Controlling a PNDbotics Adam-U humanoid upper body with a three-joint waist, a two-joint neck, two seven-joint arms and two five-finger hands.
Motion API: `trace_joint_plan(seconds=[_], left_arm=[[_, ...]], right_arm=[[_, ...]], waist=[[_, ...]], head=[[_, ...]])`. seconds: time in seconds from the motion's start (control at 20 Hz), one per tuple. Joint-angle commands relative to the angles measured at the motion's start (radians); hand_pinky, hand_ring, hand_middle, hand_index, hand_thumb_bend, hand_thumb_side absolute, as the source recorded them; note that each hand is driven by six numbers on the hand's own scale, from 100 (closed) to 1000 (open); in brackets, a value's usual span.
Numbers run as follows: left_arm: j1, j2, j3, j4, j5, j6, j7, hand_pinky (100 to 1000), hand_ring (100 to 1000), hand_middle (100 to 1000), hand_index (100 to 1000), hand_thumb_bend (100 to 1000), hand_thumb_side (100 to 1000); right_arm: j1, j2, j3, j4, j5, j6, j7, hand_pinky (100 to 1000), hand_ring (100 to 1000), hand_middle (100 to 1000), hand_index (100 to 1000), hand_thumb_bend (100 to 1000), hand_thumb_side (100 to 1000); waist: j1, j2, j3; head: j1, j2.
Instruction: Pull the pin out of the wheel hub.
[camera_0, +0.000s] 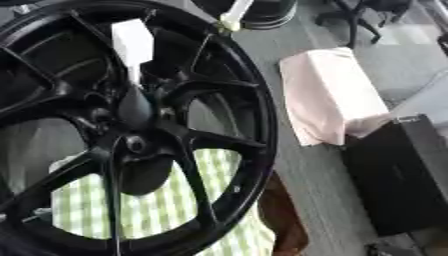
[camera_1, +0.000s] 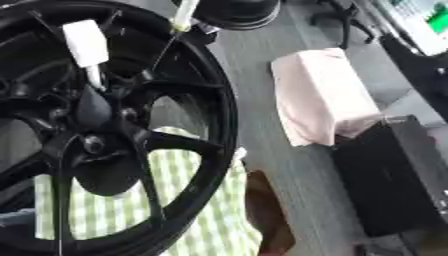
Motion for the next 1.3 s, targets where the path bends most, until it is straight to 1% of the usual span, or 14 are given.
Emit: trace_joint_plan(seconds=[0.05,0.15,0.25,0.35,0.4,0.45,0.6,0.65,0.7,0.75,0.95,1.0,1.05,1.3], left_arm=[[-0.001,0.013,0.019,-0.016,-0.007,-0.007,0.01,870,627,600,751,380,611],[0.0,0.011,0.022,-0.016,-0.009,-0.01,0.013,869,627,600,751,381,610],[0.001,0.01,0.024,-0.016,-0.009,-0.011,0.016,869,627,600,751,381,609],[0.0,0.009,0.025,-0.016,-0.008,-0.012,0.017,869,627,601,751,381,608],[-0.001,0.008,0.025,-0.016,-0.008,-0.013,0.018,869,627,601,751,381,608],[-0.001,0.008,0.025,-0.016,-0.007,-0.013,0.017,869,627,601,751,382,608],[-0.002,0.007,0.025,-0.016,-0.005,-0.013,0.017,869,627,601,751,381,608],[-0.002,0.007,0.026,-0.016,-0.005,-0.013,0.017,869,627,601,751,381,608],[-0.001,0.007,0.026,-0.016,-0.005,-0.014,0.017,869,627,601,751,382,608],[-0.001,0.006,0.027,-0.016,-0.005,-0.014,0.018,870,627,601,751,381,607],[0.003,0.004,0.028,-0.016,-0.005,-0.012,0.02,870,627,601,751,380,608],[0.003,0.004,0.028,-0.016,-0.005,-0.011,0.02,870,627,601,751,380,608],[0.004,0.004,0.027,-0.016,-0.005,-0.011,0.02,870,627,601,751,381,608],[0.003,0.005,0.027,-0.016,-0.004,-0.011,0.019,870,628,601,751,380,609]], right_arm=[[0.095,0.013,-0.112,0.006,0.07,-0.01,-0.104,915,942,200,398,100,483],[0.173,0.058,-0.154,0.024,0.14,-0.015,-0.149,911,938,203,401,100,448],[0.239,0.107,-0.185,0.038,0.218,-0.017,-0.183,908,938,209,406,100,422],[0.289,0.154,-0.201,0.046,0.289,-0.015,-0.202,907,942,225,419,100,344],[0.308,0.176,-0.205,0.048,0.319,-0.011,-0.206,908,944,228,422,100,324],[0.323,0.199,-0.208,0.051,0.341,-0.006,-0.209,909,949,239,433,100,335],[0.355,0.253,-0.217,0.061,0.384,0.013,-0.209,913,981,344,526,100,269],[0.363,0.267,-0.219,0.065,0.393,0.02,-0.206,924,1000,501,704,100,184],[0.37,0.281,-0.222,0.07,0.4,0.027,-0.201,929,1000,546,752,100,158],[0.378,0.294,-0.226,0.079,0.407,0.037,-0.194,968,1000,729,872,100,100],[0.39,0.329,-0.251,0.129,0.416,0.099,-0.195,1000,1000,779,897,100,100],[0.39,0.335,-0.256,0.138,0.409,0.111,-0.201,1000,1000,777,896,100,100],[0.39,0.339,-0.26,0.145,0.4,0.12,-0.21,1000,1000,756,873,100,100],[0.385,0.341,-0.26,0.14,0.36,0.145,-0.271,1000,1000,755,871,100,100]], waist=[[0.013,-0.013,-0.002],[0.019,-0.012,0.0],[0.025,-0.012,0.002],[0.029,-0.012,0.003],[0.031,-0.012,0.003],[0.033,-0.013,0.003],[0.036,-0.014,0.003],[0.037,-0.013,0.004],[0.038,-0.013,0.004],[0.038,-0.014,0.004],[0.038,-0.014,0.002],[0.038,-0.014,0.002],[0.038,-0.014,0.001],[0.041,-0.014,0.0]], head=[[0.032,-0.035],[0.039,-0.044],[0.043,-0.052],[0.044,-0.056],[0.043,-0.056],[0.042,-0.055],[0.036,-0.058],[0.036,-0.059],[0.035,-0.061],[0.035,-0.062],[0.029,-0.072],[0.029,-0.075],[0.029,-0.076],[0.027,-0.076]])
